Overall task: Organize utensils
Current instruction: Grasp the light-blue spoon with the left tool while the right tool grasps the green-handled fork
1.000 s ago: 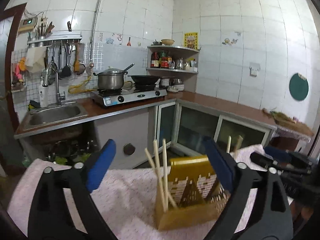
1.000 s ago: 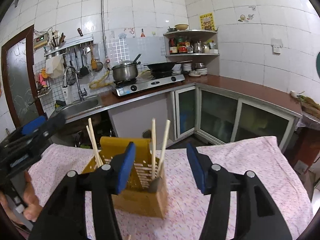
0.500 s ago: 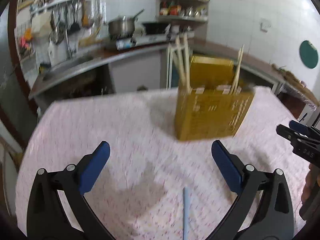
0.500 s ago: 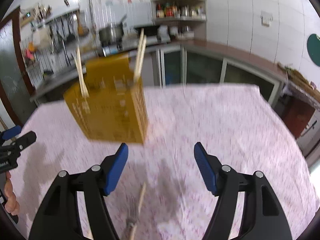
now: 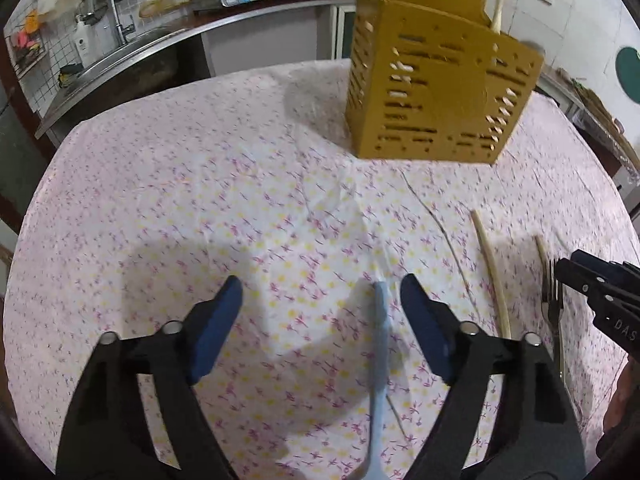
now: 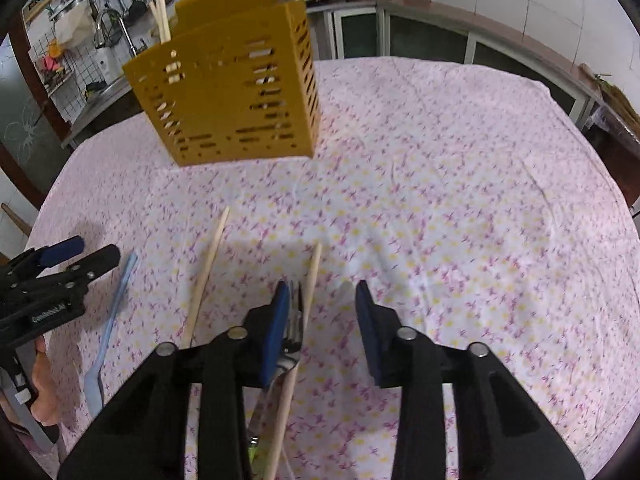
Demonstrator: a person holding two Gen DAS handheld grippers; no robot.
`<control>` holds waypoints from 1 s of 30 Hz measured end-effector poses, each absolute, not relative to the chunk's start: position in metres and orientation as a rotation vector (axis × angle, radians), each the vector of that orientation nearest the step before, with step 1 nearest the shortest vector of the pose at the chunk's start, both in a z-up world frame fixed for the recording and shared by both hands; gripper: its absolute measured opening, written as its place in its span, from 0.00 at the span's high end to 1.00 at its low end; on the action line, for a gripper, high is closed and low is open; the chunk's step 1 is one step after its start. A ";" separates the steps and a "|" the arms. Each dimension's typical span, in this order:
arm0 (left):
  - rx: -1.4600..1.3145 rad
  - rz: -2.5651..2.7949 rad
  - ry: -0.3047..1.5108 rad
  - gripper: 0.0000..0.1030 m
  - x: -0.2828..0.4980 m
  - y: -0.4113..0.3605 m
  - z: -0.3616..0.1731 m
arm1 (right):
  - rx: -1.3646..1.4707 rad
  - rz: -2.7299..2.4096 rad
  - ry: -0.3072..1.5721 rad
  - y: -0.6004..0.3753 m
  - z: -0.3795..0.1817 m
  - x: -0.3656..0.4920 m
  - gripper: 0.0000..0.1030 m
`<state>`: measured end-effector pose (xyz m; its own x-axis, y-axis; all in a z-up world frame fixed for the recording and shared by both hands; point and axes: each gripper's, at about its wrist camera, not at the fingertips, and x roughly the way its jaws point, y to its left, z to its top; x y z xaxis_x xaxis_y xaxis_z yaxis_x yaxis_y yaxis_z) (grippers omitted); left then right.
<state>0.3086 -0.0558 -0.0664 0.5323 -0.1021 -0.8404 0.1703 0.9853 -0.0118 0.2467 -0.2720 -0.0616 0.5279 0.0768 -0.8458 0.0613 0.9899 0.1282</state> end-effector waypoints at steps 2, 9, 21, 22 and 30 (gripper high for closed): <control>0.096 -0.180 1.013 0.38 0.307 -0.062 -0.069 | 0.144 0.015 1.029 -0.268 -0.062 0.248 0.74; 0.129 -0.192 1.067 0.55 0.311 -0.075 -0.081 | 0.131 0.035 1.032 -0.260 -0.057 0.247 0.90; 0.131 -0.194 1.074 0.62 0.312 -0.075 -0.083 | 0.101 0.076 1.048 -0.248 -0.047 0.247 0.91; 0.134 -0.193 1.073 0.62 0.312 -0.076 -0.084 | 0.097 0.076 1.051 -0.247 -0.048 0.248 0.91; 0.100 -0.198 1.084 0.72 0.316 -0.068 -0.084 | 0.084 0.062 1.077 -0.248 -0.050 0.255 0.91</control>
<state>0.3164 -0.0679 -0.0844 0.4526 -0.1113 -0.8848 0.2089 0.9778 -0.0162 0.2551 -0.2475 -0.0501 0.4728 0.0914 -0.8764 -0.0098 0.9951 0.0984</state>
